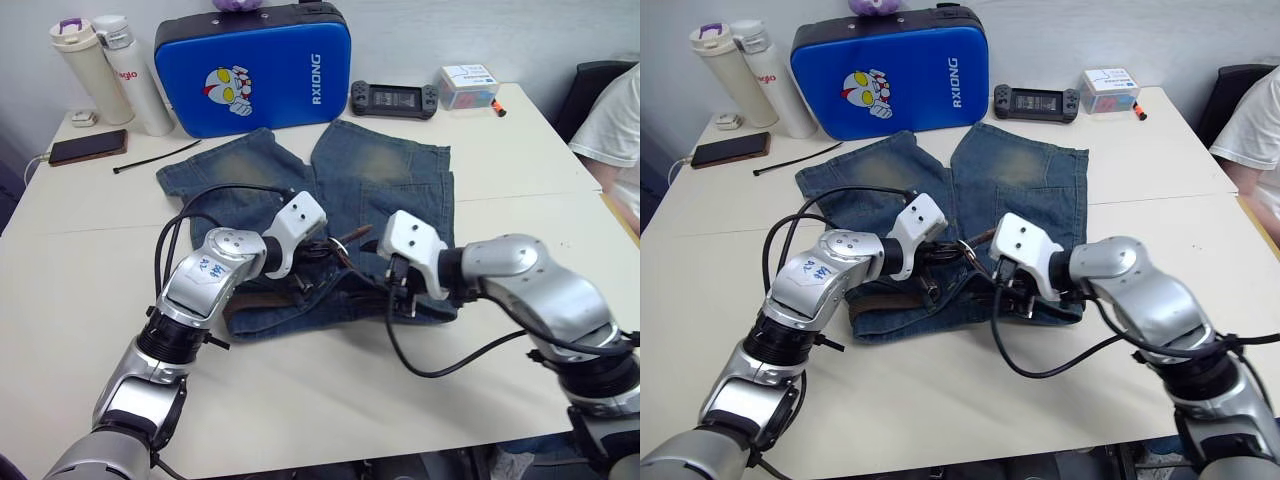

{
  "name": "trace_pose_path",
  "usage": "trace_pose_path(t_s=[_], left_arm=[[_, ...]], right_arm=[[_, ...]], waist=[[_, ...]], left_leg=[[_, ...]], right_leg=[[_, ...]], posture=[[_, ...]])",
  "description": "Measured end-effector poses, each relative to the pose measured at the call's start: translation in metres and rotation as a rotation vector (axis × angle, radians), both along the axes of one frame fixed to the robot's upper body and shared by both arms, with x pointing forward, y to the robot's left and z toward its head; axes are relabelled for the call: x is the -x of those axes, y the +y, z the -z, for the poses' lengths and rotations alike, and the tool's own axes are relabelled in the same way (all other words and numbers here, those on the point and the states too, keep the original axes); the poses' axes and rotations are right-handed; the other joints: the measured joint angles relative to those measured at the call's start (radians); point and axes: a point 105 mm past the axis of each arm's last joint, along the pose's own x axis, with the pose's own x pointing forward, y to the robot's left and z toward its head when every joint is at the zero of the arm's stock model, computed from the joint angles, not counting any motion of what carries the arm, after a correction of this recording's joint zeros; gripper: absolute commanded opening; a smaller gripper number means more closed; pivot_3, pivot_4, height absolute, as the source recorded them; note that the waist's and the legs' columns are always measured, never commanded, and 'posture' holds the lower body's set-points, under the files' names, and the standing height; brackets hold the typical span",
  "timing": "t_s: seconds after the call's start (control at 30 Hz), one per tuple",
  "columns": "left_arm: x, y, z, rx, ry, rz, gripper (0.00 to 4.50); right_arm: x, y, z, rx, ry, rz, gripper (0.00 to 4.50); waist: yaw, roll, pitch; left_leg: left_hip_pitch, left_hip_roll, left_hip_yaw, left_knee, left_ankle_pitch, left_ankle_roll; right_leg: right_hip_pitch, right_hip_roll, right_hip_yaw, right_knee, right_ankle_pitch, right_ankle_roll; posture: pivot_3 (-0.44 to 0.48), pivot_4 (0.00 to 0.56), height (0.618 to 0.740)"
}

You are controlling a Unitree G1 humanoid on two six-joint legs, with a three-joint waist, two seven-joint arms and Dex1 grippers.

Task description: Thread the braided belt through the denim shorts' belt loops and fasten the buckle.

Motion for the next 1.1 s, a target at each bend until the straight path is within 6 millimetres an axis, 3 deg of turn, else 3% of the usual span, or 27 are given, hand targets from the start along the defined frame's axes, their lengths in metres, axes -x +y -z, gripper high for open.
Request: trace_pose_path(t_s=[0.1, 0.2, 0.43, 0.53, 0.7, 0.77, 0.83, 0.9, 0.93, 0.97, 1.0, 1.1], left_arm=[[0.002, 0.000, -0.001, -0.005, -0.009, 0.020, 0.00], [0.005, -0.001, -0.002, -0.021, -0.032, 0.043, 0.00], [0.008, -0.003, -0.003, -0.038, -0.065, 0.079, 0.00], [0.008, -0.003, -0.004, -0.037, -0.067, 0.079, 0.00], [0.008, -0.004, -0.005, -0.031, -0.071, 0.081, 0.00], [0.008, -0.003, -0.006, -0.027, -0.073, 0.077, 0.00], [0.007, -0.001, -0.008, -0.016, -0.071, 0.066, 0.88], [0.010, -0.002, -0.010, 0.010, -0.042, 0.076, 1.50], [0.014, -0.002, -0.013, 0.021, -0.032, 0.099, 2.07], [0.017, -0.002, -0.014, 0.026, -0.027, 0.111, 2.22], [0.020, -0.001, -0.017, 0.032, -0.021, 0.126, 2.77], [0.024, 0.015, -0.025, 0.036, 0.000, 0.122, 3.89]], right_arm=[[-0.016, -0.012, -0.025, 0.045, -0.160, 0.008, 4.44], [-0.029, -0.016, -0.029, 0.086, -0.238, 0.014, 4.44], [-0.058, -0.013, -0.003, 0.210, -0.333, -0.040, 4.44], [-0.060, -0.010, 0.003, 0.226, -0.339, -0.066, 3.63], [-0.061, 0.000, 0.005, 0.218, -0.350, -0.107, 1.06], [-0.061, 0.000, 0.006, 0.221, -0.348, -0.115, 0.22], [-0.060, 0.001, 0.006, 0.226, -0.345, -0.124, 0.00], [-0.059, 0.001, 0.006, 0.229, -0.349, -0.136, 0.00], [-0.059, 0.001, 0.006, 0.231, -0.353, -0.144, 0.00], [-0.058, 0.001, 0.005, 0.233, -0.357, -0.149, 0.00], [-0.058, 0.001, 0.004, 0.239, -0.370, -0.160, 0.00], [-0.057, -0.008, -0.002, 0.282, -0.437, -0.179, 0.00]], waist=[[-0.001, 0.000, 0.000], [-0.001, 0.000, 0.000], [-0.001, 0.000, 0.000], [-0.002, 0.000, 0.000], [-0.002, 0.000, 0.000], [-0.002, 0.000, 0.000], [-0.002, 0.000, 0.000], [-0.003, 0.000, 0.000], [-0.004, 0.000, 0.000], [-0.005, 0.000, 0.000], [-0.005, 0.000, 0.000], [-0.005, 0.000, 0.000]], left_leg=[[0.000, 0.000, 0.000, 0.000, 0.000, 0.000], [0.000, 0.001, 0.001, 0.000, 0.000, 0.000], [-0.001, 0.000, 0.001, 0.000, 0.000, 0.000], [-0.001, 0.000, 0.001, 0.000, 0.000, 0.000], [-0.001, 0.001, 0.001, 0.001, 0.000, 0.000], [-0.001, 0.000, 0.001, 0.001, 0.000, 0.000], [-0.001, 0.000, 0.000, 0.001, 0.000, 0.000], [-0.001, 0.001, 0.000, 0.001, 0.000, 0.000], [-0.001, 0.001, 0.000, 0.001, 0.000, 0.000], [-0.001, 0.001, 0.001, 0.001, 0.000, 0.000], [-0.001, 0.001, 0.001, 0.001, 0.000, 0.000], [-0.001, 0.001, 0.001, 0.001, 0.000, 0.000]], right_leg=[[0.000, 0.000, 0.000, 0.000, 0.000, 0.000], [0.000, 0.000, 0.000, 0.000, 0.000, 0.000], [-0.001, 0.000, 0.000, 0.000, 0.000, 0.000], [-0.001, 0.000, 0.000, 0.000, 0.000, 0.000], [-0.001, 0.000, -0.001, 0.001, 0.000, 0.000], [-0.001, 0.000, -0.001, 0.000, 0.000, 0.000], [-0.001, 0.000, -0.001, 0.001, 0.000, 0.000], [-0.001, 0.000, -0.001, 0.001, 0.000, 0.000], [-0.001, 0.000, -0.001, 0.001, 0.000, 0.000], [-0.001, 0.000, -0.001, 0.001, 0.000, 0.000], [-0.001, 0.000, -0.001, 0.001, 0.000, 0.000], [-0.001, 0.001, -0.001, 0.000, 0.000, 0.000]], posture=[[0.000, 0.150, 0.664], [0.000, 0.150, 0.664], [0.000, 0.150, 0.664], [0.000, 0.150, 0.664], [0.000, 0.150, 0.664], [0.000, 0.150, 0.664], [0.000, 0.150, 0.664], [0.000, 0.150, 0.664], [0.000, 0.150, 0.664], [0.000, 0.150, 0.664], [0.000, 0.150, 0.664], [0.000, 0.150, 0.664]])
